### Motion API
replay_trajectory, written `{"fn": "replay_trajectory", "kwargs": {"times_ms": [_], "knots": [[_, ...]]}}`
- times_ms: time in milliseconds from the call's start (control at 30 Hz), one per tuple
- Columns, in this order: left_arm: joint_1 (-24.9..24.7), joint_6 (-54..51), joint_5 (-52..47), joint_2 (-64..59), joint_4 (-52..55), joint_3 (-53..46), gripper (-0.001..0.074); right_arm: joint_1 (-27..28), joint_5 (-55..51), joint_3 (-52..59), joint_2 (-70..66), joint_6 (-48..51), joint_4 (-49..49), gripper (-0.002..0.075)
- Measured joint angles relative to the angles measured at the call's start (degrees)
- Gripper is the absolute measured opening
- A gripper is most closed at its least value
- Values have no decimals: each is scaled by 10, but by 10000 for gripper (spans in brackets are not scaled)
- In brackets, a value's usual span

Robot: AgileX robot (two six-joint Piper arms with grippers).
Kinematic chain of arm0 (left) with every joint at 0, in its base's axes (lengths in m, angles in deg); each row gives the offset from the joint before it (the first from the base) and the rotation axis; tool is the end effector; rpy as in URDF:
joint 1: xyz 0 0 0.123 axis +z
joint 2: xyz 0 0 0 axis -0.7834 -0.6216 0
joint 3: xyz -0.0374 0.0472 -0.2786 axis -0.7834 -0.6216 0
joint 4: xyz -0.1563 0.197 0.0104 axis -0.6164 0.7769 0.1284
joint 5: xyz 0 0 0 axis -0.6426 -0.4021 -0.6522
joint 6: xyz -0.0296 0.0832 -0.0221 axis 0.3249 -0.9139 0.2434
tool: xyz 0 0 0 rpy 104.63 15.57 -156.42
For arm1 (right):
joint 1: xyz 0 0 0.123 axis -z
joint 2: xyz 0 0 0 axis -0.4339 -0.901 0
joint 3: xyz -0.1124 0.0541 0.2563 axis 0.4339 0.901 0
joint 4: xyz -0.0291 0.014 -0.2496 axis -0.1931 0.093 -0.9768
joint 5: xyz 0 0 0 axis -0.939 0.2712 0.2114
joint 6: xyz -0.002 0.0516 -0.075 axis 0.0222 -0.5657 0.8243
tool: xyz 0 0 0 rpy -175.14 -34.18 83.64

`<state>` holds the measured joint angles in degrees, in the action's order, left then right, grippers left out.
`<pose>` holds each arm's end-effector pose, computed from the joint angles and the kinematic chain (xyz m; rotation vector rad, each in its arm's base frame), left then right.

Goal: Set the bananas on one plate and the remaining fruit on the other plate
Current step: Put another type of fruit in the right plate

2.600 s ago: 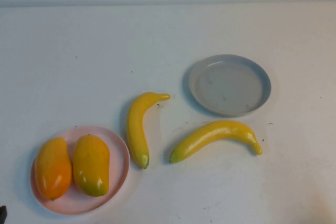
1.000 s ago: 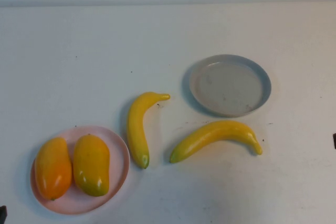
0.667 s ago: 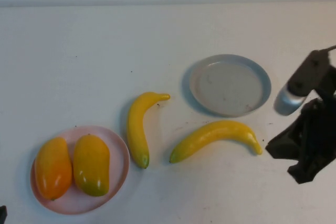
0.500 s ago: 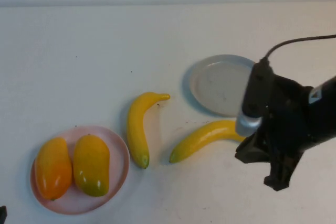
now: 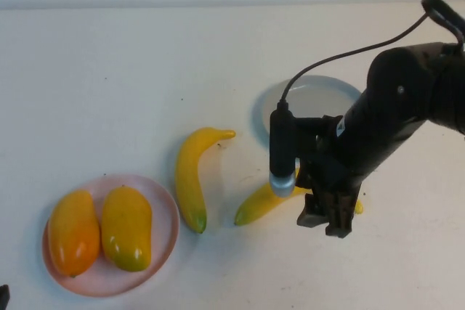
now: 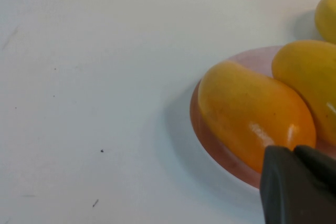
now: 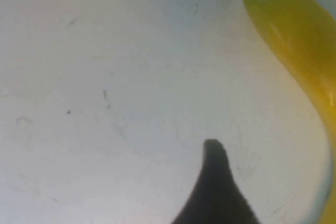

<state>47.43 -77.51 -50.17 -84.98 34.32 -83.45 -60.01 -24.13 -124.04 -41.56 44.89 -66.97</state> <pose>0.0520 -0.0077 0.1717 0.2179 1.8608 -0.0021 0.2751 0.2088 0.2471 -1.9549 2.0390 0.2097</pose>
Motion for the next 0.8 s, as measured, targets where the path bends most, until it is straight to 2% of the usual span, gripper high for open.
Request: {"fn": "replay_trajectory", "kwargs": {"times_ms": [233,800], "knots": [[0,0,0,0,0,0,-4,0,30,-30,-56,41,-9,451],[0,0,0,0,0,0,-4,12,56,-92,-141,77,-54,453]]}}
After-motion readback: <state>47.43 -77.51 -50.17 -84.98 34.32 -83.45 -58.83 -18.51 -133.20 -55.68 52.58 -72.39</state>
